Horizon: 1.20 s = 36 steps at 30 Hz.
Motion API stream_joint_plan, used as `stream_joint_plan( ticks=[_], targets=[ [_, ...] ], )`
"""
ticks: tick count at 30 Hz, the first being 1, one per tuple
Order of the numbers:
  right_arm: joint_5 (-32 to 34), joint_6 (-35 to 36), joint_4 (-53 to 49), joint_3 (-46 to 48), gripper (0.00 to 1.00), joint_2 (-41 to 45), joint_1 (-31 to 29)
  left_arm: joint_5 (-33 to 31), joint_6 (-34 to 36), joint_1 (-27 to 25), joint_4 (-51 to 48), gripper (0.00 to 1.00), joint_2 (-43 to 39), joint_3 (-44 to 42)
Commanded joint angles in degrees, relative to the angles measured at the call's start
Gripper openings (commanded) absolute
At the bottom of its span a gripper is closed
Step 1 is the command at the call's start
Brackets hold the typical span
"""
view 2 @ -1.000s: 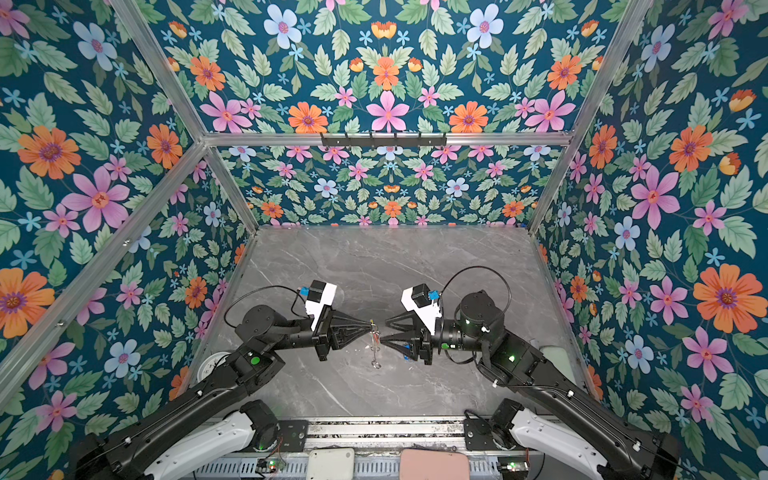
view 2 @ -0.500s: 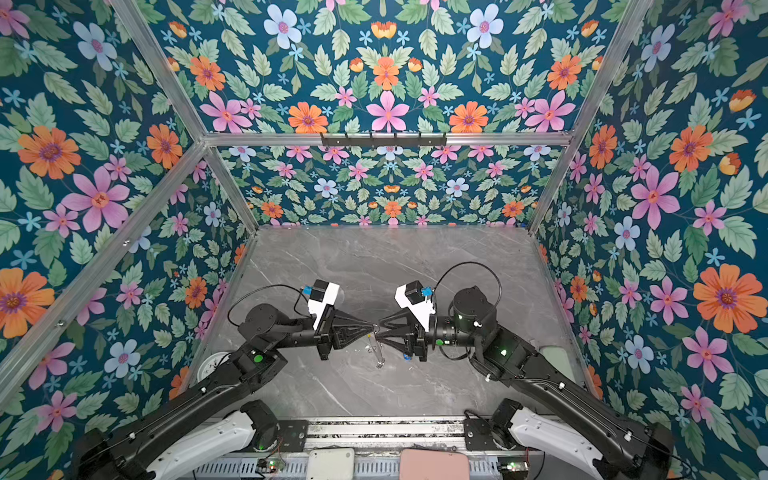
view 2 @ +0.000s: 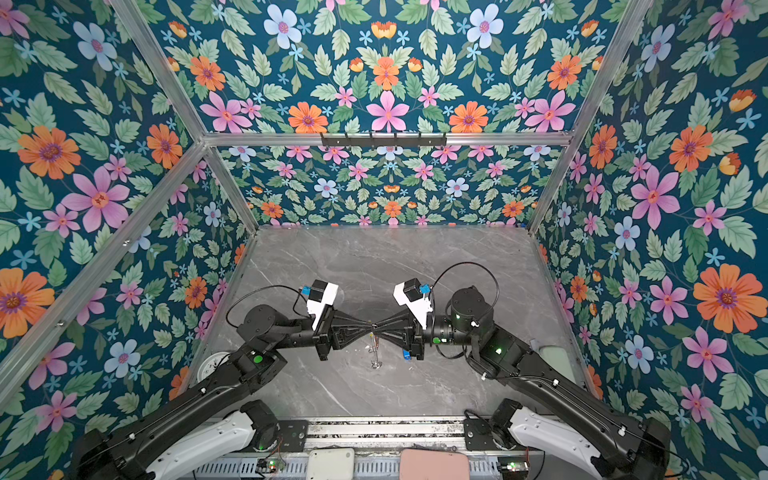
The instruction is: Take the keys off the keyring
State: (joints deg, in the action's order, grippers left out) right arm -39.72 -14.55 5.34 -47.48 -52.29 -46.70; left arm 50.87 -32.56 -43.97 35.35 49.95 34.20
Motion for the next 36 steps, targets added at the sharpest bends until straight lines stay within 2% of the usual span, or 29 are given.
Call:
stream_joint_plan(
  ticks=[1, 5, 10, 11, 13, 15, 19, 28, 36],
  targets=[
    [-0.75, -0.54, 2.65, -0.1, 0.11, -0.25, -0.1, 0.21, 0.32, 0.01, 2.77, 0.0, -0.16, -0.01],
    [-0.96, -0.56, 2.65, -0.02, 0.0, -0.44, -0.06, 0.12, 0.35, 0.02, 2.79, 0.0, -0.14, -0.08],
    [-0.88, 0.02, 1.2, -0.24, 0.0, -0.16, -0.13, 0.13, 0.12, 0.01, 2.07, 0.0, -0.28, 0.13],
    [-0.81, 0.33, 0.47, -0.41, 0.0, 0.03, -0.07, 0.04, 0.07, 0.02, 1.64, 0.02, -0.44, 0.24],
    [-0.33, 1.33, -1.78, -0.97, 0.0, 0.3, -0.06, -0.14, 0.29, 0.02, 0.32, 0.16, -1.12, 0.31],
    [-0.1, 2.42, -4.48, -1.71, 0.0, 0.57, -0.06, -0.39, 0.8, -0.03, -1.52, 0.24, -1.81, 0.43],
    [0.65, 5.79, -12.06, -3.98, 0.0, 0.62, -0.06, -0.62, 2.99, 0.01, -8.46, 0.3, -3.06, 1.7],
    [1.75, 11.91, -26.55, -10.81, 0.0, -1.38, -0.05, 0.77, 9.66, -0.01, -27.79, 0.31, -1.01, 9.11],
    [2.2, 14.3, -32.74, -15.86, 0.0, -4.99, -0.05, 4.22, 12.81, -0.01, -36.14, 0.26, 3.27, 15.31]
  ],
)
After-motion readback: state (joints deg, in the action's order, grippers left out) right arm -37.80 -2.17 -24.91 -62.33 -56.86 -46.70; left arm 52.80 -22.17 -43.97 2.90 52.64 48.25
